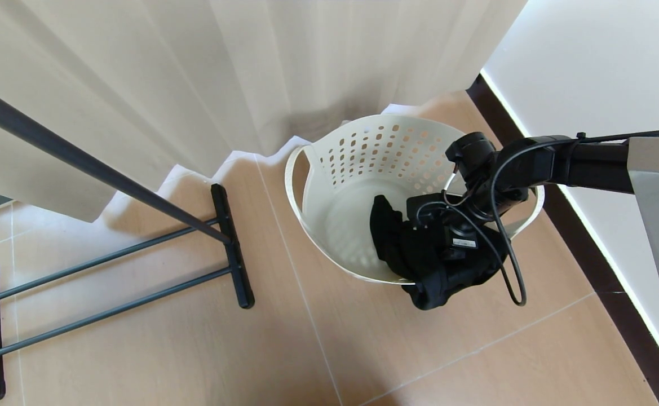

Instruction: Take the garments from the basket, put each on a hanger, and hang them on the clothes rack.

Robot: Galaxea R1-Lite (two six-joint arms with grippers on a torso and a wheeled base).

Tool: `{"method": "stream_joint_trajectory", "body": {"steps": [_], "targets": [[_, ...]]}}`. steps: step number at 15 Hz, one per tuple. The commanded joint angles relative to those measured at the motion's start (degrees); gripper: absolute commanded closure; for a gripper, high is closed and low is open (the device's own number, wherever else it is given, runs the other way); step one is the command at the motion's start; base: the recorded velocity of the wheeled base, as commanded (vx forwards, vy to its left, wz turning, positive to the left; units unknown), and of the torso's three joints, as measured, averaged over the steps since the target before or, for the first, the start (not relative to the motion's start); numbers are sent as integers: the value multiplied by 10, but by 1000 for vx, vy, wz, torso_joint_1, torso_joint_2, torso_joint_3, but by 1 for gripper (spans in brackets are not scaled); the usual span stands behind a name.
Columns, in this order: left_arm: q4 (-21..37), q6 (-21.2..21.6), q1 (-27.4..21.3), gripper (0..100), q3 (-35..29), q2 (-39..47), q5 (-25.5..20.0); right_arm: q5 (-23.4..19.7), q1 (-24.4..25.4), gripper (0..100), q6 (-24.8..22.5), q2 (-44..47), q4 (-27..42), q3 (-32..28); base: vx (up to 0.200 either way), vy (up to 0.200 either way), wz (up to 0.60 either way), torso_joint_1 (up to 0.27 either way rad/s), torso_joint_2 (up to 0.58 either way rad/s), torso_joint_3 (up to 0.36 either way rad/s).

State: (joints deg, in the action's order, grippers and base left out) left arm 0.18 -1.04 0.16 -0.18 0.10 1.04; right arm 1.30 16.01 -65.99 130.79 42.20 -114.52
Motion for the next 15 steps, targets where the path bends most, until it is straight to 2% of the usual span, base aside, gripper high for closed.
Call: {"method": "stream_joint_trajectory", "body": {"steps": [1,4,6,10,13,15], "targets": [[0,0,0,0,0,1,0,1,0,100,0,3,2,-1,0,0,0,0,0,0],[0,0,0,0,0,1,0,8,0,100,2,0,2,-1,0,0,0,0,0,0],[0,0,0,0,0,1,0,8,0,100,21,-8,4,-1,0,0,0,0,0,0],[0,1,0,0,0,1,-1,12,5,100,101,-37,5,-1,0,0,0,0,0,0],[0,1,0,0,0,1,-1,31,6,100,153,-72,6,-1,0,0,0,0,0,0],[0,1,0,0,0,1,-1,41,12,100,205,-98,7,-1,0,0,0,0,0,0]]}}
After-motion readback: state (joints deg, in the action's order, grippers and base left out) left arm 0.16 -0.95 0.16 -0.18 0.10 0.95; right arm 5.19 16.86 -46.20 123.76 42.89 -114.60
